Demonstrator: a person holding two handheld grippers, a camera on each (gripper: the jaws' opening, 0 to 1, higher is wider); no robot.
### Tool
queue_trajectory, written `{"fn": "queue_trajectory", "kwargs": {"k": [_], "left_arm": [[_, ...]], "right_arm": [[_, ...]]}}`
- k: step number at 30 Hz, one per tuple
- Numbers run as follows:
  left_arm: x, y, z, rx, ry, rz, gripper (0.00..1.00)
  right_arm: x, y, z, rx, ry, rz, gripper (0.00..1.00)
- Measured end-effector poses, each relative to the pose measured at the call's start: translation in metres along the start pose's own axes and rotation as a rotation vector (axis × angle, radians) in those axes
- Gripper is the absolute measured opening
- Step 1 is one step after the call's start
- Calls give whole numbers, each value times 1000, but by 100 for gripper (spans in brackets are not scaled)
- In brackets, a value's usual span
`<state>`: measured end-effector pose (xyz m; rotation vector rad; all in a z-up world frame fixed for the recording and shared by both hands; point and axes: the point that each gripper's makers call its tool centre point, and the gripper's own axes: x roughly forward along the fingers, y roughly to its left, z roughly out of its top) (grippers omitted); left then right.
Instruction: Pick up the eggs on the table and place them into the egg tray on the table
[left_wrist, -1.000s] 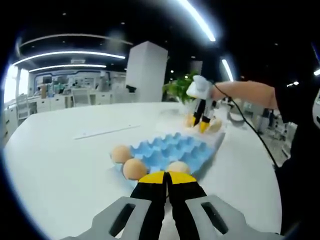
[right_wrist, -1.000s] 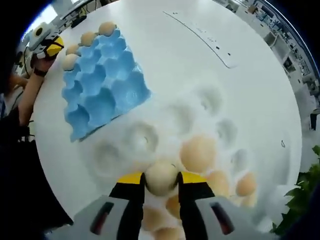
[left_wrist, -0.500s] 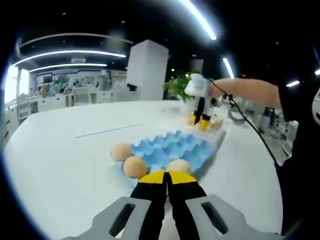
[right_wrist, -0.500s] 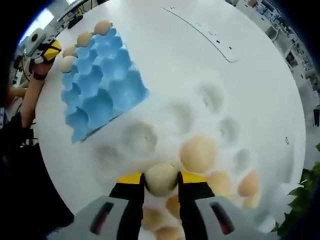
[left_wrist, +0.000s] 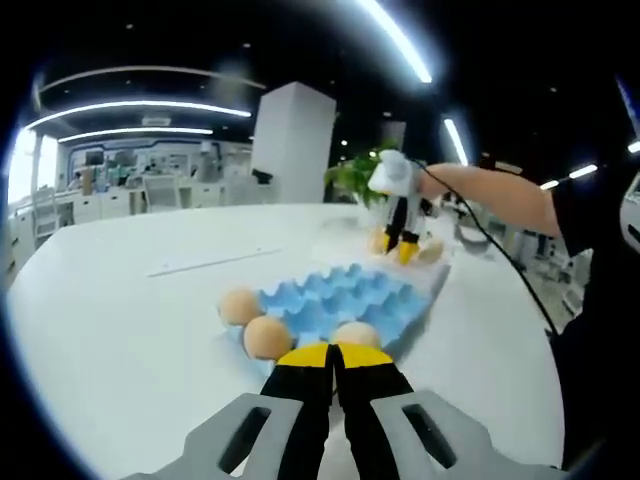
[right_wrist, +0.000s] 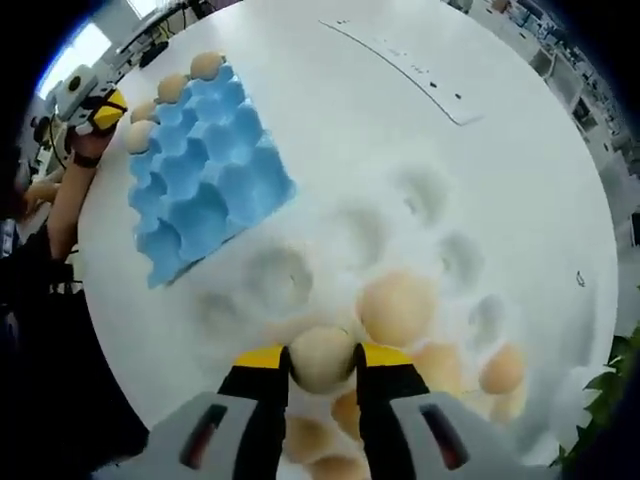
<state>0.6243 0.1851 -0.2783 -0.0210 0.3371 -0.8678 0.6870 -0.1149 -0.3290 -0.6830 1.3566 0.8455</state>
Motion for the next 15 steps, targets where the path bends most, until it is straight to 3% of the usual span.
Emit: {"fn": "queue_trajectory", "kwargs": {"k": [15], "left_arm": [[2,-12,0,2,-7,-16,0]], "right_arm": [[0,0,1,-4,-2,-2,28]]}}
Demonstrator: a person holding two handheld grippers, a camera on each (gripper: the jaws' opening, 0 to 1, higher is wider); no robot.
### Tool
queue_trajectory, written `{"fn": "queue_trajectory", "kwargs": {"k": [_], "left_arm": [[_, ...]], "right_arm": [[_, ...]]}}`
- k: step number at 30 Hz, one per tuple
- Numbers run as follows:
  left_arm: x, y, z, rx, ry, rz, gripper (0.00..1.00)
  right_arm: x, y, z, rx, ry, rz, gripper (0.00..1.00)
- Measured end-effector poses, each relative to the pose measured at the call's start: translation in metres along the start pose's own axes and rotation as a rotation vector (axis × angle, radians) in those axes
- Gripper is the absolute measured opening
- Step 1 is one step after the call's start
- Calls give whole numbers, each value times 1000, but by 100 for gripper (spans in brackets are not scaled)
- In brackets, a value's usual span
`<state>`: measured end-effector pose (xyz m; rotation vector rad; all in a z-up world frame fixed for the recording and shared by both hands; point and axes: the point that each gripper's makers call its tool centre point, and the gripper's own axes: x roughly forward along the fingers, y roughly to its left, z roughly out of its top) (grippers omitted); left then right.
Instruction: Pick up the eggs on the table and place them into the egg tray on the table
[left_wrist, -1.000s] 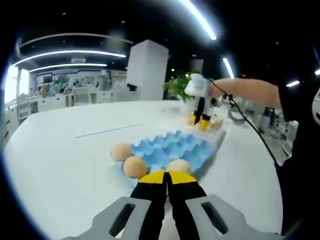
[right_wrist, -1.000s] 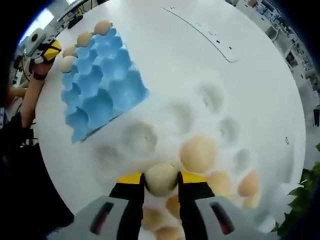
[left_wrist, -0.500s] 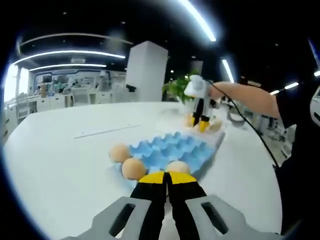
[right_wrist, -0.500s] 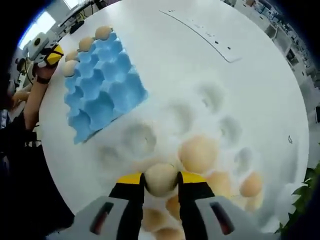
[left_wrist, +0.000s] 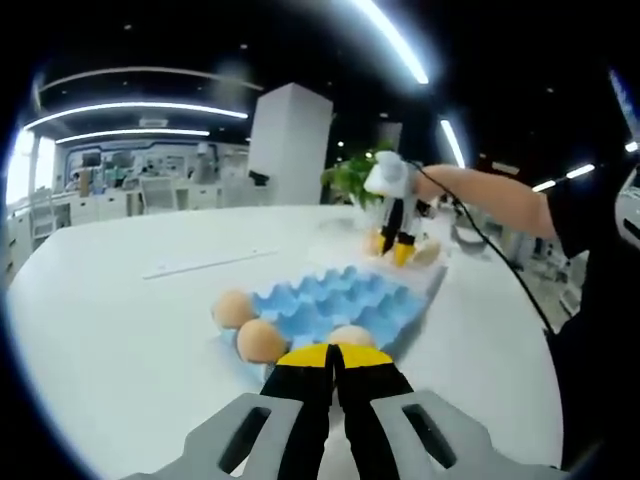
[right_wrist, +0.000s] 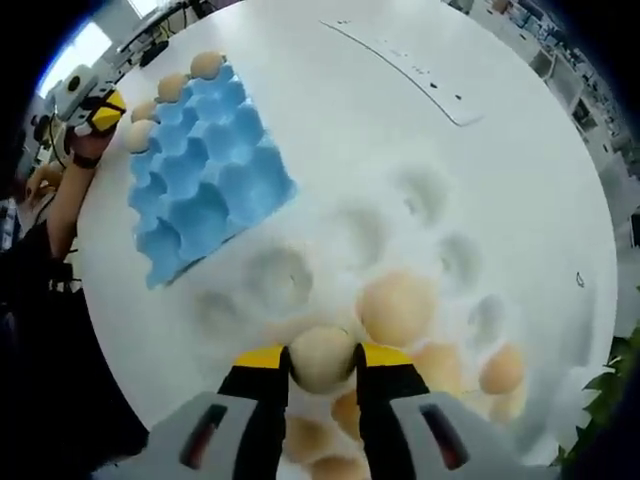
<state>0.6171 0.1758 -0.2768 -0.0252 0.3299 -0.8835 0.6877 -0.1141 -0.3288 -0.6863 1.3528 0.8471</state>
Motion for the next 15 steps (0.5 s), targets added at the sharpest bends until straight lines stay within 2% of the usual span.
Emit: {"fn": "queue_trajectory", "kwargs": {"k": [6,10,15], "left_arm": [[0,-5,2,3,-6,-3,0],[1,-7,-1,-9,-5,-6,0],[1,-7,-2,-21,-7,2,0]], "right_arm": [[0,-1,1,2,-14,-2,28],[-1,-4,1,17,-58,-5,27],[-1,-7,3,21,-77,-2,27]]}}
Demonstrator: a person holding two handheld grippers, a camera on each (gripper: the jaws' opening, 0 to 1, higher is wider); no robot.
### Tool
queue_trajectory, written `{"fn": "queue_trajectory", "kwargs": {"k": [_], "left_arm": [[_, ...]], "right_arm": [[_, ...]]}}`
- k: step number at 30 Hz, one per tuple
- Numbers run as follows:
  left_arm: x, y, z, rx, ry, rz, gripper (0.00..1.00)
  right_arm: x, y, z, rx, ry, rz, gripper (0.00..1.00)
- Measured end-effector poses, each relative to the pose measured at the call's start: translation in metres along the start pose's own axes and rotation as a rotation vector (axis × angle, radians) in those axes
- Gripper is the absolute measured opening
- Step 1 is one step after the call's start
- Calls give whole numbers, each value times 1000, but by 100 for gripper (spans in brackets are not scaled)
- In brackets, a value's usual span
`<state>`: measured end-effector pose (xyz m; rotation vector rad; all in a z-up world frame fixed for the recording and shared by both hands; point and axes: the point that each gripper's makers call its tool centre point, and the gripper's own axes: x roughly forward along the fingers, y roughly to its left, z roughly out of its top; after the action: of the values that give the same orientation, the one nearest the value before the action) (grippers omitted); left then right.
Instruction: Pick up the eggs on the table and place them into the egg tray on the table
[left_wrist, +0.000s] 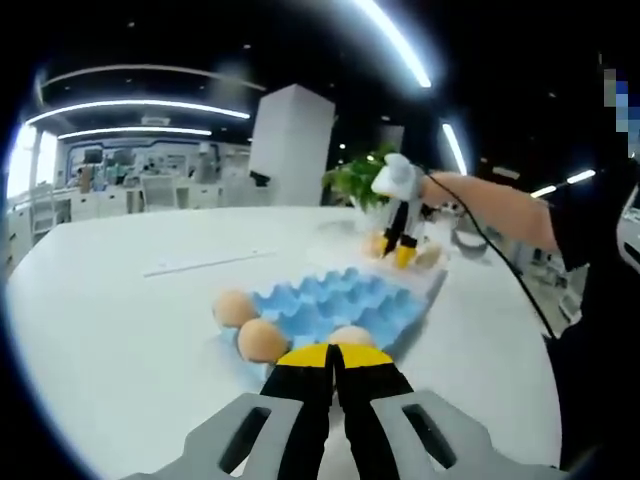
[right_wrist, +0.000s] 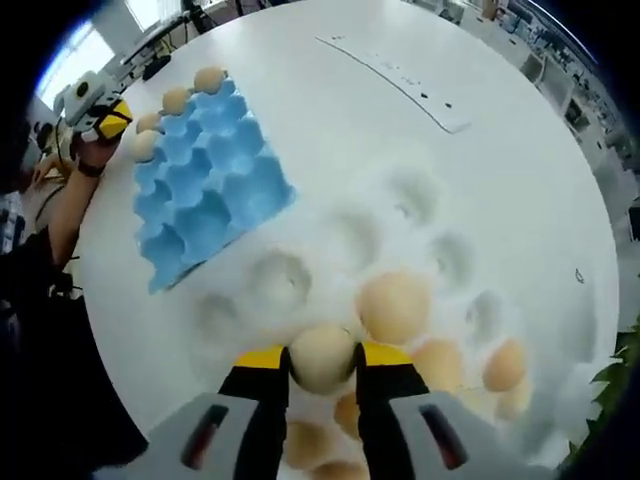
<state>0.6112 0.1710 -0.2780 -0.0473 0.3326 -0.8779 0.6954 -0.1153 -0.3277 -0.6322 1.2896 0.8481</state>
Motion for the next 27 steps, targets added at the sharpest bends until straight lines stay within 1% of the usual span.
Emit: {"fn": "queue_trajectory", "kwargs": {"k": [1,3,4,10,13,14,16,17,19,25,27], "left_arm": [[0,0,0,-1,0,0,0],[0,0,-1,-10,-3,1,0],[0,0,-1,-11,-3,2,0],[-3,5,4,-12,-24,-6,0],[-2,5,4,-13,-22,-8,0],[-2,5,4,-12,-22,-9,0],[-2,4,5,-10,-26,-10,0],[-3,4,6,-9,-27,-11,0],[-3,4,6,-5,-28,-7,0],[-3,4,6,-6,-28,-13,0],[-3,4,6,-6,-28,-15,0]], "right_arm": [[0,0,0,12,-5,-8,27],[-2,1,0,-19,-30,-51,27],[-3,0,1,-34,-35,-54,27],[-7,-1,2,-1,-44,-49,26],[-15,1,5,19,-35,-52,26],[-19,1,8,9,-37,-67,26],[-27,4,13,4,-34,-68,26],[-30,4,18,1,-50,-73,26],[-41,10,27,-1,-53,-62,26],[-50,15,43,-31,-55,-79,27],[-51,22,52,-45,-59,-67,27]]}}
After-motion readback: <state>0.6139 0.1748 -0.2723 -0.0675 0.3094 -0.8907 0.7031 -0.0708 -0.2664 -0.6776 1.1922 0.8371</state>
